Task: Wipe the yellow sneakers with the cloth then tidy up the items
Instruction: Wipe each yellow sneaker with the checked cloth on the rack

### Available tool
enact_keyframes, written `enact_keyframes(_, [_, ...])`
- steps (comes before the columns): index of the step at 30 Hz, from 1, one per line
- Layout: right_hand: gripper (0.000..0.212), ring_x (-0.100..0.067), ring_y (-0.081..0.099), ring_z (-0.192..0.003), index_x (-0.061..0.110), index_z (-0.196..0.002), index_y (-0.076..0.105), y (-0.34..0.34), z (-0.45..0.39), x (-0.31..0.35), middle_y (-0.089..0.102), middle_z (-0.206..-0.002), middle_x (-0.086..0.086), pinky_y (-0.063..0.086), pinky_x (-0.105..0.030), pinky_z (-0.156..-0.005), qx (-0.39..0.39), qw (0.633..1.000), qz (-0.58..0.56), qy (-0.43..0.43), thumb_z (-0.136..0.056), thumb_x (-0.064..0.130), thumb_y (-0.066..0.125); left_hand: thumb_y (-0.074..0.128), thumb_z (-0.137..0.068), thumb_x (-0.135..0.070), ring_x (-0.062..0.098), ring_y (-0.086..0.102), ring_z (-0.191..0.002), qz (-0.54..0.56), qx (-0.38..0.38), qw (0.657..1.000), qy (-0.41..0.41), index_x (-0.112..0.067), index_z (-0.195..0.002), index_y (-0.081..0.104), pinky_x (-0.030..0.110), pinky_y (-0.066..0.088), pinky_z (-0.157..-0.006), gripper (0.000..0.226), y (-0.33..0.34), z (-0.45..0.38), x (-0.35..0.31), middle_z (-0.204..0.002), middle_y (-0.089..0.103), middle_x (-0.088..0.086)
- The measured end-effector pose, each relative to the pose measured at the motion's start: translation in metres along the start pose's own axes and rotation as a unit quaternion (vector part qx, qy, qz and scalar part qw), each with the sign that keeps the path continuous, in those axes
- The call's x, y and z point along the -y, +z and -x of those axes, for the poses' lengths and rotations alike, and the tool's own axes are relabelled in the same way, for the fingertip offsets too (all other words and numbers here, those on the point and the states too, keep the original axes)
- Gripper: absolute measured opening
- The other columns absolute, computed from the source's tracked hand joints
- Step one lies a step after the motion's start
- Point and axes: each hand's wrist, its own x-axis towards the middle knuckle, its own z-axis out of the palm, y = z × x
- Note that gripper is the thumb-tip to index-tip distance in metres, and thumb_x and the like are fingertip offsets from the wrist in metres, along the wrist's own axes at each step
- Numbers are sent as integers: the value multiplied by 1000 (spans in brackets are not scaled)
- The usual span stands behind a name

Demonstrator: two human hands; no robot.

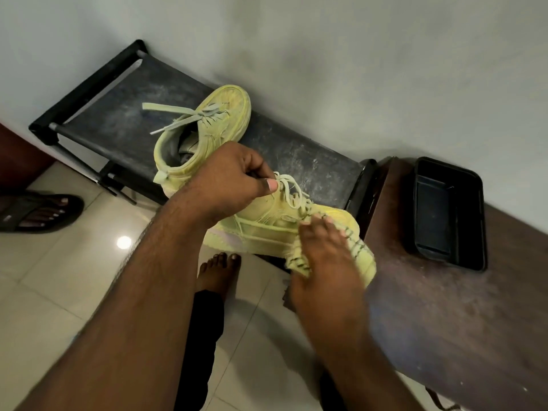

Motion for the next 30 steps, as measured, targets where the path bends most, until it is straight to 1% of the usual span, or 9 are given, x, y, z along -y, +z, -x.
enact_keyframes(3, [57,-26,48,-129,6,-122,61,9,0,2,57,-132,-10,28,-43,-108,-6,998,15,-58,-65,4,61,75,-80,-9,12,66,-69,17,-9,1000,-11,-9,-75,74,29,53,-68,5,1,-1,0,-75,73,3])
enact_keyframes(8, [60,-16,39,-135,13,-129,57,-13,-12,-28,51,-139,-2,23,-28,-114,-32,997,13,69,-72,-3,62,76,-79,-12,17,69,-75,18,-21,999,-26,-9,-76,74,31,56,-72,5,4,-1,-1,-78,73,4])
enact_keyframes(11, [52,-24,56,-120,8,-116,66,0,-5,1,64,-123,-9,31,-36,-104,-37,999,20,23,-64,3,66,77,-77,-10,18,66,-65,22,-27,999,-32,-3,-75,73,34,55,-68,9,4,-1,-4,-72,71,10])
enact_keyframes(14, [45,-23,65,-105,12,-107,69,5,1,16,71,-109,-5,46,-40,-93,-60,997,43,-31,-67,22,52,78,-75,-12,25,67,-67,11,-23,999,-27,-2,-72,73,38,57,-68,11,4,0,-5,-71,71,12])
enact_keyframes(17, [34,-22,62,-87,18,-106,68,-16,-11,0,67,-86,0,51,-35,-78,-47,995,72,50,-73,18,63,79,-74,-13,23,68,-68,9,-10,1000,-22,-3,-71,73,38,57,-68,12,3,2,-6,-70,71,10])
enact_keyframes(21, [37,-19,49,-98,20,-118,62,-32,-29,-20,65,-99,0,48,-37,-84,-40,986,105,124,-82,19,56,79,-74,-11,17,64,-63,4,13,1000,-6,-2,-71,73,32,54,-63,11,1,4,-6,-69,71,10])
enact_keyframes(24, [40,-17,48,-101,19,-120,62,-26,-26,-9,63,-106,3,45,-30,-86,-1,993,91,70,-80,13,60,79,-73,-9,21,69,-66,3,14,1000,14,-3,-70,73,34,57,-65,8,-4,5,-7,-69,72,8])
enact_keyframes(27, [54,-16,47,-110,20,-126,60,-28,-15,-8,57,-132,6,40,-25,-92,13,996,88,-10,-74,6,68,76,-72,-4,22,70,-67,-12,-6,998,55,-3,-68,73,33,58,-64,5,-11,7,-9,-68,72,8])
enact_keyframes(30, [57,-17,48,-105,22,-125,61,-46,-17,-30,59,-128,6,38,-23,-84,-27,995,86,49,-74,-5,63,75,-73,-2,19,68,-63,2,-12,996,83,-1,-69,73,29,57,-64,4,-11,9,-13,-67,71,9])
